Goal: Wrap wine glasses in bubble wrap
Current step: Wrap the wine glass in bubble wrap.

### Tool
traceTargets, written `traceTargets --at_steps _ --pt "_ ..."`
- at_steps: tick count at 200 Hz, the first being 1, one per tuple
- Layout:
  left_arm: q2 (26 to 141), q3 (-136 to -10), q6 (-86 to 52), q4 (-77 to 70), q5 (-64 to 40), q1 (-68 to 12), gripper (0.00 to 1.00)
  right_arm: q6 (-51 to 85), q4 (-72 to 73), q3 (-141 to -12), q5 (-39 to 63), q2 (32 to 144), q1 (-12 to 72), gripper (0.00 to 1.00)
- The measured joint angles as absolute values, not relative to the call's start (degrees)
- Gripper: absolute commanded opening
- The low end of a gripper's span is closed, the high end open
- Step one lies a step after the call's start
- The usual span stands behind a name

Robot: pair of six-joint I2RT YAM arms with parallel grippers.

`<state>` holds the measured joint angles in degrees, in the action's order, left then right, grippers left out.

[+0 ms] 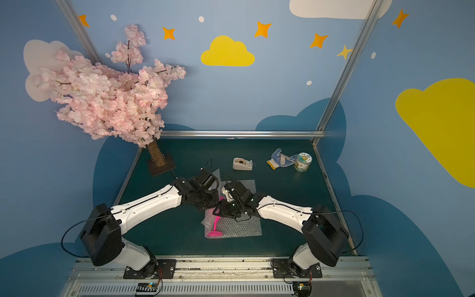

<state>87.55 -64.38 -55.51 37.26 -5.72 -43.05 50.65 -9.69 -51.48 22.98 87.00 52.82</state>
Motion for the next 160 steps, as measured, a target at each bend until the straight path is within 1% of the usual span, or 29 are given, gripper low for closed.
traceTargets --at_steps 29,76,100,128,160 --pt "87.5 -64.3 -55.9 37.1 -5.7 -43.0 0.04 51.6 -8.5 -51.4 23.2 87.9 52.9 0.36" --pt "87.5 -63.7 -56.9 36.1 -6.2 -43.0 0.05 52.7 -6.0 -51.1 23.8 87.9 52.9 0.14" --pt "87.5 -63.7 -56.9 36.1 -6.4 -42.9 0.1 53.2 -4.7 -50.7 24.1 87.9 52.9 0.08" --pt "87.5 -63.7 -56.8 36.2 -6.3 -42.9 0.23 53.3 -3.9 -50.2 24.4 87.9 52.9 0.0" --pt "87.3 -63.7 -56.1 37.7 -5.8 -42.3 0.49 53.1 -3.2 -49.5 24.5 87.9 52.6 0.0"
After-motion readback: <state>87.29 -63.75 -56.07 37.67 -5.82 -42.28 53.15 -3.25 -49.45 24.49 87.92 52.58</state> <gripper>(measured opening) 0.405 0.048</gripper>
